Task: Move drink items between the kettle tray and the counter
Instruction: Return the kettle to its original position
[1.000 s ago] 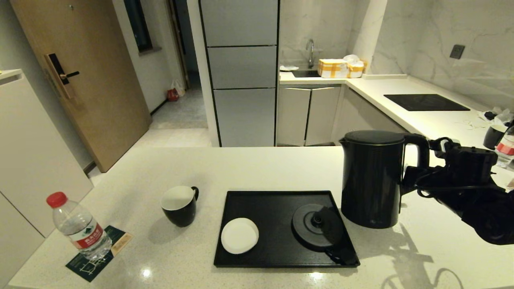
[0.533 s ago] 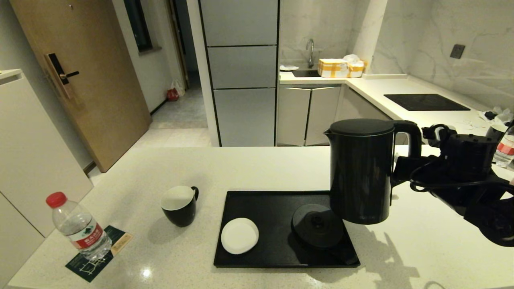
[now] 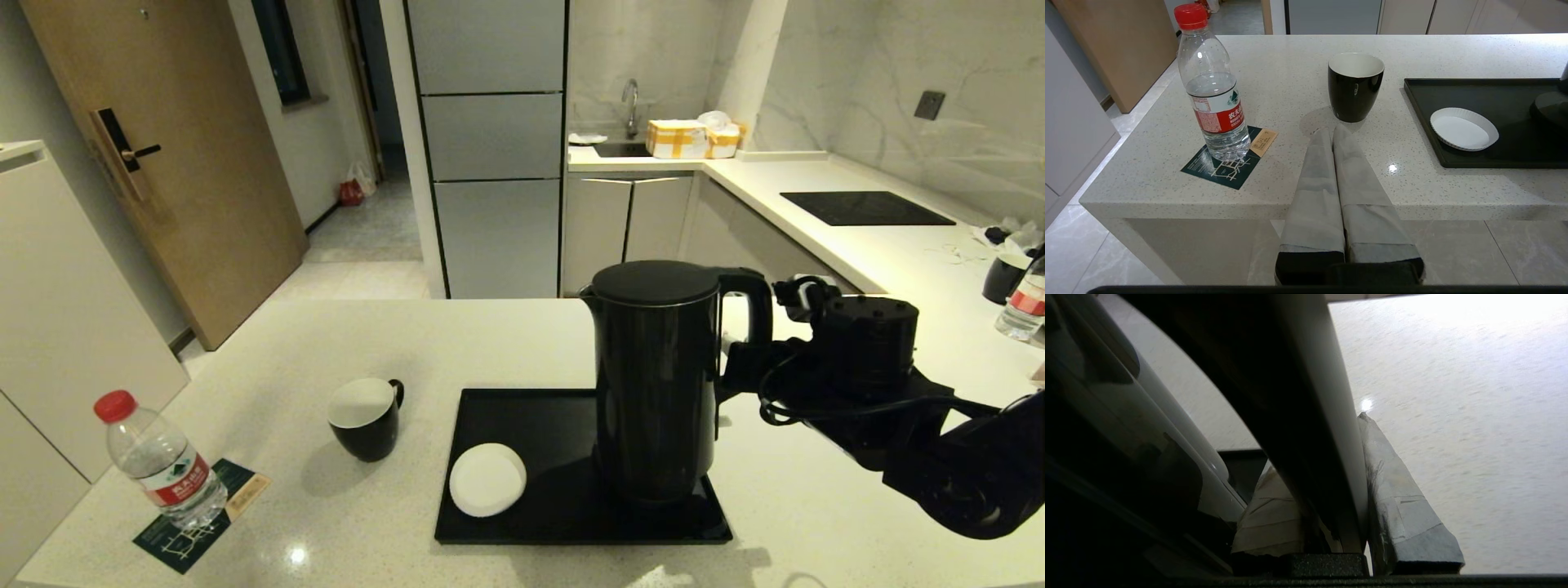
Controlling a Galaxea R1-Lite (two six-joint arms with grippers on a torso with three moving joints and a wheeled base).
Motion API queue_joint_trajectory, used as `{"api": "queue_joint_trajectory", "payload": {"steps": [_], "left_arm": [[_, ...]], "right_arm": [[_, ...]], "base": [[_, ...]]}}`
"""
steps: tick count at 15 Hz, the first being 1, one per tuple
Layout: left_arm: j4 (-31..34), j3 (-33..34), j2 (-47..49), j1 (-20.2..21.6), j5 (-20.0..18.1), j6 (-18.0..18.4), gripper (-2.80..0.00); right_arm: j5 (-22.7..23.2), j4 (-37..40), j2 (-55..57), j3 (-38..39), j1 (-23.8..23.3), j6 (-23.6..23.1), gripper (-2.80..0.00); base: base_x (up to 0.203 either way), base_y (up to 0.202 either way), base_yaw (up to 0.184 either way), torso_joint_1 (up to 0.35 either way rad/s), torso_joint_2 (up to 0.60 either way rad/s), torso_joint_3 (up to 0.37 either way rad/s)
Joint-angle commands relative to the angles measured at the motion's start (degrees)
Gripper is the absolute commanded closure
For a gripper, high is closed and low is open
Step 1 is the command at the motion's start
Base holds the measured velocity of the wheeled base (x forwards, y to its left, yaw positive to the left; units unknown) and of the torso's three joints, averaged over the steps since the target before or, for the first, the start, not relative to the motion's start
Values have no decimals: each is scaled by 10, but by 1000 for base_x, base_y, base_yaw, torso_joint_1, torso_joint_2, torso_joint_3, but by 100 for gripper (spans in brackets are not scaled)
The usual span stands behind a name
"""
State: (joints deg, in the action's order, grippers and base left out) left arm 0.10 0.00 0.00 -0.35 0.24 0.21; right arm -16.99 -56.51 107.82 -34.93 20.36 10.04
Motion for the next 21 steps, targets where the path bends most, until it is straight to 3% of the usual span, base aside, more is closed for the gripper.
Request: {"api": "queue_joint_trajectory", "payload": {"steps": [1,15,21], "left_arm": [[0,0,-1,0,0,0,0],[0,0,-1,0,0,0,0],[0,0,-1,0,0,0,0]], "right_arm": [[-1,-5,21,5,5,2,0],[0,-101,79,70,3,2,0],[6,-118,67,95,-25,-6,0]], "base": [[0,0,0,0,0,0],[0,0,0,0,0,0],[0,0,0,0,0,0]]}}
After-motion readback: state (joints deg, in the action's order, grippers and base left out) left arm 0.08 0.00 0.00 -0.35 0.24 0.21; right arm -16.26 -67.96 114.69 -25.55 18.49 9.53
